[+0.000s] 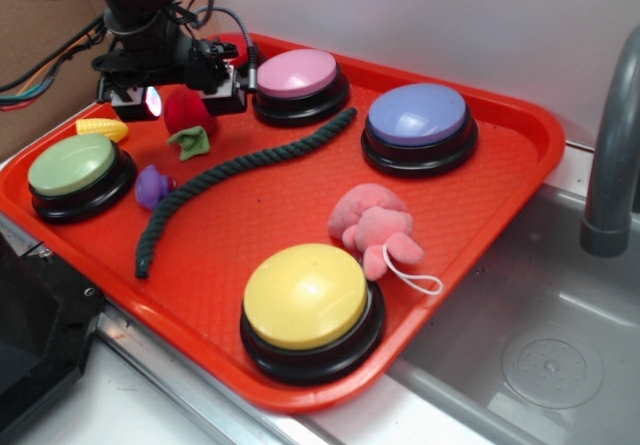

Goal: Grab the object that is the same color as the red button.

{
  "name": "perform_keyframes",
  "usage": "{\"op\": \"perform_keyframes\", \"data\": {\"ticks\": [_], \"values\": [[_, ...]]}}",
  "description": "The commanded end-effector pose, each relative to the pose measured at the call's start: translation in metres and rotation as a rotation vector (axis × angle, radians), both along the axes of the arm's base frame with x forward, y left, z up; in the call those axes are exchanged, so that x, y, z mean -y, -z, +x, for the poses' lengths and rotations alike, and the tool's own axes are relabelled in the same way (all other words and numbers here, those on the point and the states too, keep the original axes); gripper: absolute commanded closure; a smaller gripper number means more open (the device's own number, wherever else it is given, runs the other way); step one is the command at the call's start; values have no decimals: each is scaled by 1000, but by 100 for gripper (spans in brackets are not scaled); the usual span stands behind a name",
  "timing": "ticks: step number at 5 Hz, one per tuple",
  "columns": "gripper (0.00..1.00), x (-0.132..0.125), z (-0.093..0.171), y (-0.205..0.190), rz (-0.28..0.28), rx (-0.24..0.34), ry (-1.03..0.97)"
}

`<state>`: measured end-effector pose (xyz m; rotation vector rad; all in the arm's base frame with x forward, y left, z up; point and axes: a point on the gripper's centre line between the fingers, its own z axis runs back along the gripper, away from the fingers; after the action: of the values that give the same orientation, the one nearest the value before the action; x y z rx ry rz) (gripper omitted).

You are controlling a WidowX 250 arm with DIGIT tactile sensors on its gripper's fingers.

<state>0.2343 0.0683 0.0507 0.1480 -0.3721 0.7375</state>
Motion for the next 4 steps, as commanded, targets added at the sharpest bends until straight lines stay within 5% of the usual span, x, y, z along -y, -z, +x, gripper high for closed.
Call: {"op": "perform_keyframes", "data": {"ticks": [1,2,3,4], "values": [[0,-16,9,-4,-17,44,-41],[0,-22,6,1,-33,43,-79],[100,-25,7,4,-33,43,-88],[100,-22,5,2,-47,57,-80]]}}
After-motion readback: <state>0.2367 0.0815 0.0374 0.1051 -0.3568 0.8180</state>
